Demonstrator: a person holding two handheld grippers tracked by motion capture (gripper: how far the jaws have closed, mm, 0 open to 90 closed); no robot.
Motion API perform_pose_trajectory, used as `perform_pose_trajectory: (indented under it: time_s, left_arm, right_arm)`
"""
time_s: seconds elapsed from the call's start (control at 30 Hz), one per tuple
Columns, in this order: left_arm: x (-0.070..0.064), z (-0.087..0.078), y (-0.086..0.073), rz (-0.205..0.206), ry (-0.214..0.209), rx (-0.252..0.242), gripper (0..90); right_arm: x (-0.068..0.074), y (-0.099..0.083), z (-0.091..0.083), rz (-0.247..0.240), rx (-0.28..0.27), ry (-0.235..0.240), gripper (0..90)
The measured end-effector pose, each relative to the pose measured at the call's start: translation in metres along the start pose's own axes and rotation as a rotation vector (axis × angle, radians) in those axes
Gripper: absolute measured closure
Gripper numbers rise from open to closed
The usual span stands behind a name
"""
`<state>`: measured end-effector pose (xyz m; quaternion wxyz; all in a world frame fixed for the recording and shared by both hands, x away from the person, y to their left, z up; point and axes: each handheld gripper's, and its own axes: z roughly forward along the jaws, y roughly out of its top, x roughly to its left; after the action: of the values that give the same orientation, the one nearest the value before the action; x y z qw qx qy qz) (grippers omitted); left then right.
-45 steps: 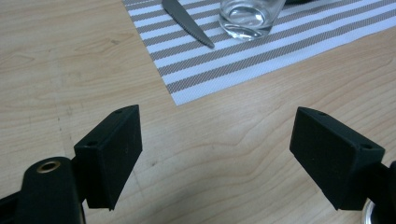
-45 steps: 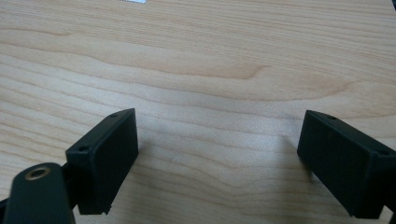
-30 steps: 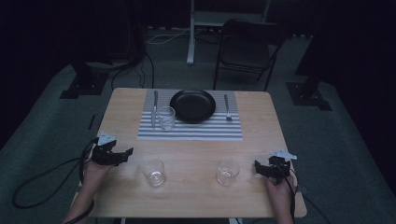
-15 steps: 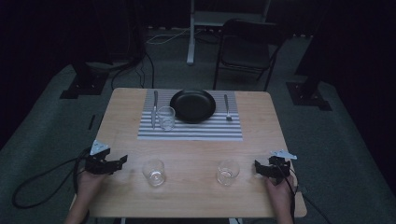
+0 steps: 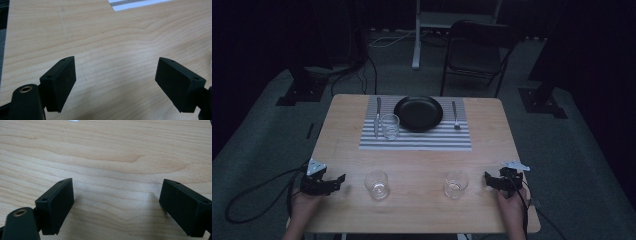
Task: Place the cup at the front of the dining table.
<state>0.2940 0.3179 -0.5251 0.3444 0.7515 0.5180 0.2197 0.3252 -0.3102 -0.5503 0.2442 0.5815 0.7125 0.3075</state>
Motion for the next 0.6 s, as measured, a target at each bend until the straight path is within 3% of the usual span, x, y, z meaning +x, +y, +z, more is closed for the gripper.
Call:
perform_pose_trajectory:
  time_s: [0.6]
  left_arm:
    - [0.005,-0.010,-0.023,-0.017,0.090,0.021,17.5]
  right_arm:
    - [0.000,0.000,0.000,0.002,0.000,0.000,11.9]
